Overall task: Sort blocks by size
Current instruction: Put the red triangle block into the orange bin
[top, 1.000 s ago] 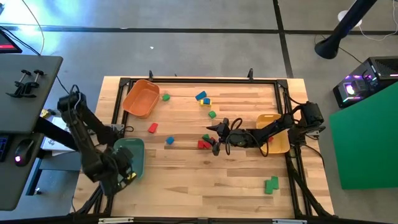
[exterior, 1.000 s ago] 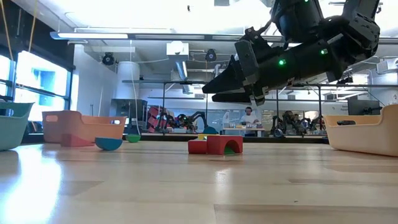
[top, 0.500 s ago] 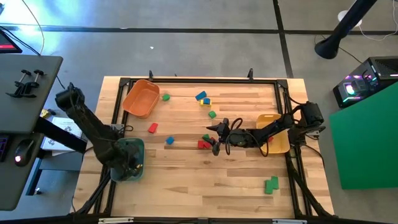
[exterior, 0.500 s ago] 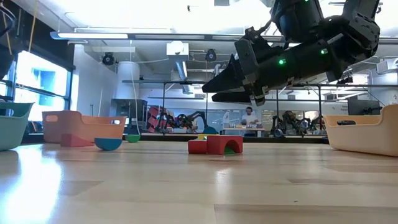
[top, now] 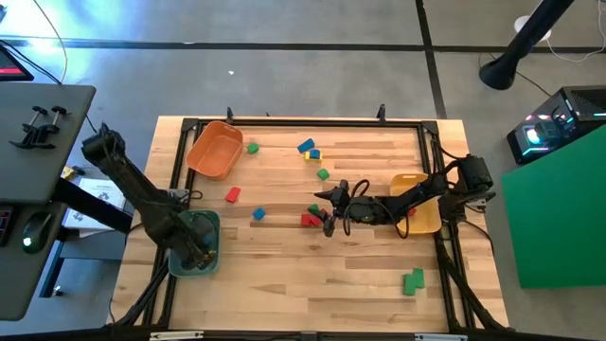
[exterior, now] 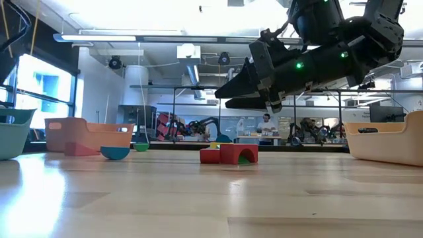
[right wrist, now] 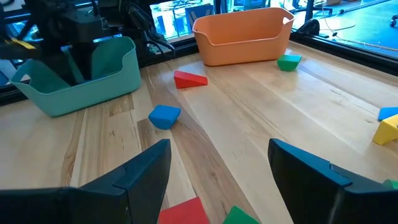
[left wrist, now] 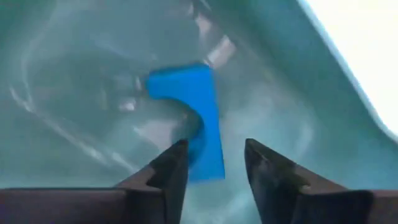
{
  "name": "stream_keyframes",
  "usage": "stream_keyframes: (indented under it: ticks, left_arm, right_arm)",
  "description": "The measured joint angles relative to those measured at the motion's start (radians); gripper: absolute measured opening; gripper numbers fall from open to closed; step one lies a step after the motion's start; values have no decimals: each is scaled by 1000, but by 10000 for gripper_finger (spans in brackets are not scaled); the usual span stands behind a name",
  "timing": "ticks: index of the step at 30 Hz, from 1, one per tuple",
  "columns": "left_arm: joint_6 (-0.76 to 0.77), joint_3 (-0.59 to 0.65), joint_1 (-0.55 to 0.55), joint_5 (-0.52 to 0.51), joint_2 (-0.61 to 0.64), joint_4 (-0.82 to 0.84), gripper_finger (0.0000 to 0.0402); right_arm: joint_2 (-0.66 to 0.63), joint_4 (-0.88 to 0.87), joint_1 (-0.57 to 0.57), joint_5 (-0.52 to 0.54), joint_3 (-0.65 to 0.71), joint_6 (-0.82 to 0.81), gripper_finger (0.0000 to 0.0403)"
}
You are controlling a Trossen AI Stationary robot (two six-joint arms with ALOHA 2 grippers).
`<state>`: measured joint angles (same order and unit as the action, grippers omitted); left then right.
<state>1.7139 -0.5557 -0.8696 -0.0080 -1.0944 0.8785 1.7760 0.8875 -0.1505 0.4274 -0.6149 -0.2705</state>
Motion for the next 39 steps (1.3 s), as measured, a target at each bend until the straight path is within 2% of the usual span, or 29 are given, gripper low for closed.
stream_keyframes:
  ticks: [4, 7, 10, 13, 16, 18, 19, 25, 30, 36, 39]
  left_arm:
    - [0, -73, 0, -27, 81, 38, 159]
    - [-45, -144, 0, -143, 118, 93, 157]
    - [-171, -193, 1, -342, 135, 105, 151]
    - [-330, -203, 19, -619, 134, 90, 147]
    - [-406, -203, 68, -870, 116, 86, 145]
    - [-450, -203, 121, -960, 101, 87, 145]
    - [-479, -203, 157, -974, 96, 87, 145]
    - [-717, -203, 440, -880, 33, -10, 145]
    - [-975, -203, 704, -690, -43, -147, 150]
    - [-1149, -203, 1005, -590, -121, -201, 188]
    - [-1207, -203, 1152, -469, -171, -242, 204]
  right_arm:
    - [0, 0, 0, 0, 0, 1, 265]
    - [0, 0, 0, 0, 0, 1, 265]
    - [0, 0, 0, 0, 0, 6, 265]
    - [0, 0, 0, 0, 0, 9, 265]
    - [0, 0, 0, 0, 0, 9, 265]
    - [0, 0, 0, 0, 0, 9, 265]
    - [0, 0, 0, 0, 0, 9, 265]
    - [0, 0, 8, 0, 0, 8, 265]
    - [0, 0, 28, 1, 0, -18, 265]
    - [-1, -7, 40, 0, 0, -46, 265]
    - [-1, -7, 40, 0, 0, -46, 265]
